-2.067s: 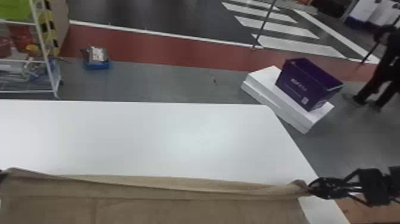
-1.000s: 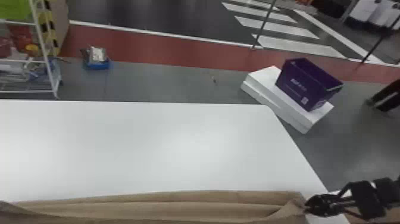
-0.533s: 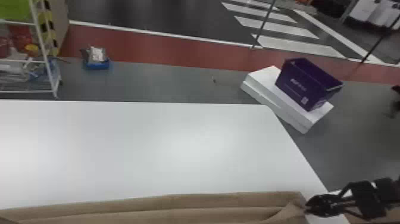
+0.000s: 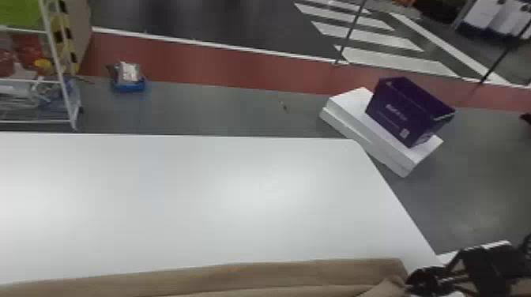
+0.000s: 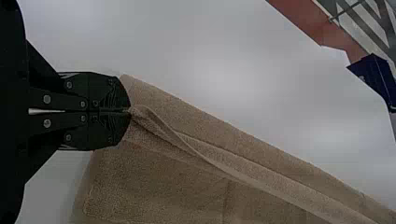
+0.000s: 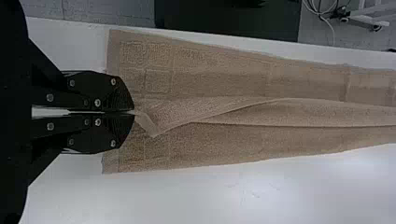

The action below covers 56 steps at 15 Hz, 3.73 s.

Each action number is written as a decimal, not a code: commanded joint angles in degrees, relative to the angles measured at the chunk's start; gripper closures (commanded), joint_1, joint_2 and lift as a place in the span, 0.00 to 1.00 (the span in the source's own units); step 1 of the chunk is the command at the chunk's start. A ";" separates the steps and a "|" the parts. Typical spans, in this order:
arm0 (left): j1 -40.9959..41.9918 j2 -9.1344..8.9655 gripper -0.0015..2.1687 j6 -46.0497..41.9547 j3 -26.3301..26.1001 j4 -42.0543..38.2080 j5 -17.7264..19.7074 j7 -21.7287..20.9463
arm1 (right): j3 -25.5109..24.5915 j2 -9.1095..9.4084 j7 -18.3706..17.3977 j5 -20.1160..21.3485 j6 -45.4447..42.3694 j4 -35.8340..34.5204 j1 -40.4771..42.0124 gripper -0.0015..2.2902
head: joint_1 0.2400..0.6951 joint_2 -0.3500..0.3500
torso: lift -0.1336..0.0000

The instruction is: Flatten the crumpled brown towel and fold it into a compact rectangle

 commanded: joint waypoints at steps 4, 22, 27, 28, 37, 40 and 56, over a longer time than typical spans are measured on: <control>0.45 -0.15 0.38 0.48 0.01 0.61 -1.34 -1.58 | 0.79 0.00 0.19 2.04 -2.57 0.41 -0.06 0.05 | 1.00 0.00 | 0.07; -1.13 -0.15 0.04 2.77 5.90 0.78 4.82 2.90 | -4.57 3.07 0.19 -15.71 4.99 1.55 -0.85 0.09 | 1.00 0.00 | 0.07; -4.03 -0.15 0.05 14.02 5.81 4.56 11.41 10.29 | -6.24 7.12 0.19 -20.37 20.11 -0.91 0.03 0.10 | 1.00 0.03 | 0.07; -3.94 -0.15 0.05 14.02 5.72 4.74 12.11 10.38 | -6.24 8.17 -1.41 -20.46 20.81 -0.91 0.12 0.10 | 1.00 0.04 | 0.07; -3.59 -0.15 0.07 23.34 6.60 6.50 24.50 16.88 | -6.76 15.99 -8.26 -27.49 19.41 -2.58 2.49 0.10 | 1.00 0.10 | 0.07; -3.94 -0.15 0.11 25.62 3.70 7.64 21.87 14.51 | -7.29 15.91 -8.44 -27.49 19.41 -2.67 3.02 0.10 | 1.00 0.07 | 0.07; -9.04 -0.15 0.75 33.71 -11.77 12.83 6.05 6.07 | -7.29 16.17 -9.05 -26.70 17.82 -1.70 3.28 0.10 | 1.00 0.00 | 0.07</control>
